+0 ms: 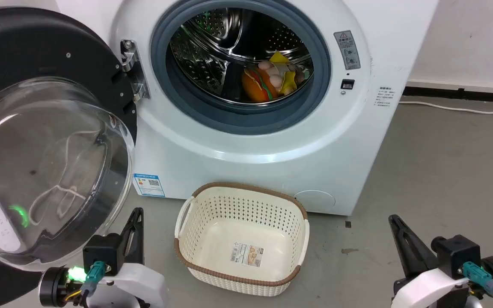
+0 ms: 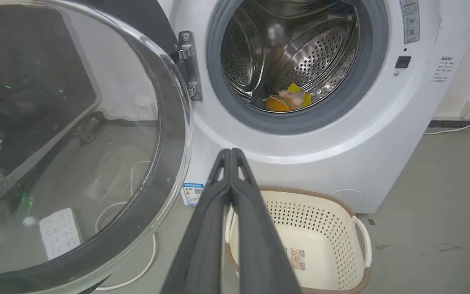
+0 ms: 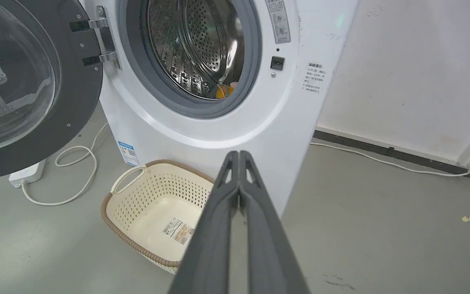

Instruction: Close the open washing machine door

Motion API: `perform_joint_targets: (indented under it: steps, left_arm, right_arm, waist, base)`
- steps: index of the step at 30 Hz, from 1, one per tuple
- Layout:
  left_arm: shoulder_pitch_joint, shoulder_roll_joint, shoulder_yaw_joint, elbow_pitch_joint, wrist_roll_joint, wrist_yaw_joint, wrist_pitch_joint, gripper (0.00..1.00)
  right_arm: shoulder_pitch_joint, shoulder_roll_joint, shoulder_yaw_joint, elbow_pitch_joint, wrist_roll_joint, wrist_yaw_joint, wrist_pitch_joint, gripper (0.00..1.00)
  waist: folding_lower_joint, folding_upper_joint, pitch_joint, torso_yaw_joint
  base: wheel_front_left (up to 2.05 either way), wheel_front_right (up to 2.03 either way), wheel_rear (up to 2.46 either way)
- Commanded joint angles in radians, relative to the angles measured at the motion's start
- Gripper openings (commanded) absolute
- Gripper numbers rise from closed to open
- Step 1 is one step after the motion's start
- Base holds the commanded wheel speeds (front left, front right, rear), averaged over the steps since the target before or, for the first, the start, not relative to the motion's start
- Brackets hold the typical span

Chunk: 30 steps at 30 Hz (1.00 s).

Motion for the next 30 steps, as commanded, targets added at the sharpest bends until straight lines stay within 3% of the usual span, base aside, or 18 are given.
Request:
perform_joint_targets:
  steps: [1, 30]
  left_arm:
    - [0.014, 0.000, 0.000, -0.004, 0.002, 0.003, 0.000, 0.00]
    - [0.014, 0.000, 0.000, -0.004, 0.002, 0.003, 0.000, 0.00]
  right_arm:
    - [-0.014, 0.005, 0.000, -0.005, -0.008, 0.001, 0.000, 0.00]
    - [-0.014, 0.005, 0.000, -0.005, -0.008, 0.001, 0.000, 0.00]
  waist:
    - [0.0000, -0.0001, 0.000, 0.000]
    - [0.0000, -0.0001, 0.000, 0.000]
  base:
    - [0.00, 0.00, 0.00]
    - [0.00, 0.00, 0.00]
